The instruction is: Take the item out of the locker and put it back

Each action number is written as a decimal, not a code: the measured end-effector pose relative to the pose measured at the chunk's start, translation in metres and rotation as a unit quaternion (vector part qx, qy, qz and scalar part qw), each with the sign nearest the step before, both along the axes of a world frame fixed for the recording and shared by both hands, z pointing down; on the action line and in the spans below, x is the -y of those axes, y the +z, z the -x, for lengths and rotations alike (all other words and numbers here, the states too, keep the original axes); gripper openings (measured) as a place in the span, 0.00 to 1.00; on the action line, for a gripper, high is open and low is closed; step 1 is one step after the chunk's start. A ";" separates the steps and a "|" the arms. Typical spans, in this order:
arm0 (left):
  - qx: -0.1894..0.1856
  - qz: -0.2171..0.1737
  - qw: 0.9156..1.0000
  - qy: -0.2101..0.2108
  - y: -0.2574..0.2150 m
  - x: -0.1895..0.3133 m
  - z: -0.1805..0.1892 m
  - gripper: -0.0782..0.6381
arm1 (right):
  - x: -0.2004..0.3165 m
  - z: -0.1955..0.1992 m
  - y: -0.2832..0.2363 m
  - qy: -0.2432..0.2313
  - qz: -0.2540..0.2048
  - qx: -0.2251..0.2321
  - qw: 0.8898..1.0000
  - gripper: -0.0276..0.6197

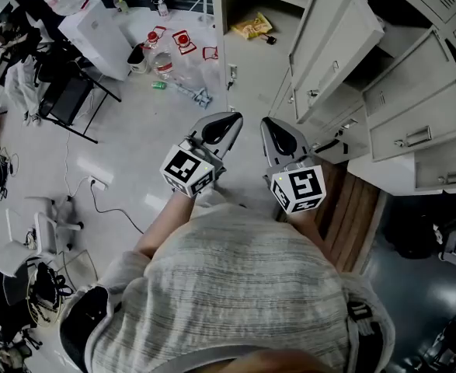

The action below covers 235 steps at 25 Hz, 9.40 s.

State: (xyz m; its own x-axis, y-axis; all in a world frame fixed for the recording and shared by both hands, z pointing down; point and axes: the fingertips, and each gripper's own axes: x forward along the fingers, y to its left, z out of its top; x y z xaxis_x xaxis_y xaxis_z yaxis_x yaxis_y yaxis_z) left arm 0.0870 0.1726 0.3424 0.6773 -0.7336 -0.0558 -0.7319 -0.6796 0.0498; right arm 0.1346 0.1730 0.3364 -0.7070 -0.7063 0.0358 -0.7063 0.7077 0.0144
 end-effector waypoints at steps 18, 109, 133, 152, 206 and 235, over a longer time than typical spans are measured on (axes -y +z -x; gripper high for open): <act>0.000 0.012 0.998 0.061 0.014 0.127 0.043 0.12 | 0.120 0.046 0.012 0.066 0.001 -0.008 0.998 0.08; -0.018 0.058 0.986 0.154 0.079 0.307 0.029 0.12 | 0.354 -0.018 0.013 0.350 0.013 0.014 0.937 0.09; -0.020 0.058 0.988 0.143 0.079 0.306 0.042 0.12 | 0.369 -0.016 0.089 0.360 0.089 -0.013 0.928 0.09; -0.021 0.062 0.988 0.139 0.081 0.309 0.046 0.12 | 0.373 -0.016 0.105 0.359 0.115 0.022 0.926 0.19; -0.015 0.057 0.994 0.094 0.079 0.318 0.080 0.12 | 0.391 0.090 0.099 0.184 0.075 -0.128 0.972 0.14; -0.017 0.021 0.992 0.126 0.048 0.300 0.066 0.12 | 0.333 0.071 0.018 0.216 0.010 -0.069 0.974 0.14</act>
State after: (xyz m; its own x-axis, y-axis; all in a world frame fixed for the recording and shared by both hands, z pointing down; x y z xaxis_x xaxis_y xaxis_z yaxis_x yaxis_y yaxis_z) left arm 0.0215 -0.1275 0.3905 0.8381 -0.5427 -0.0552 -0.5358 -0.8380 0.1034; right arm 0.0638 -0.1602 0.3542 -0.3318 -0.9348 0.1266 -0.9305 0.3464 0.1194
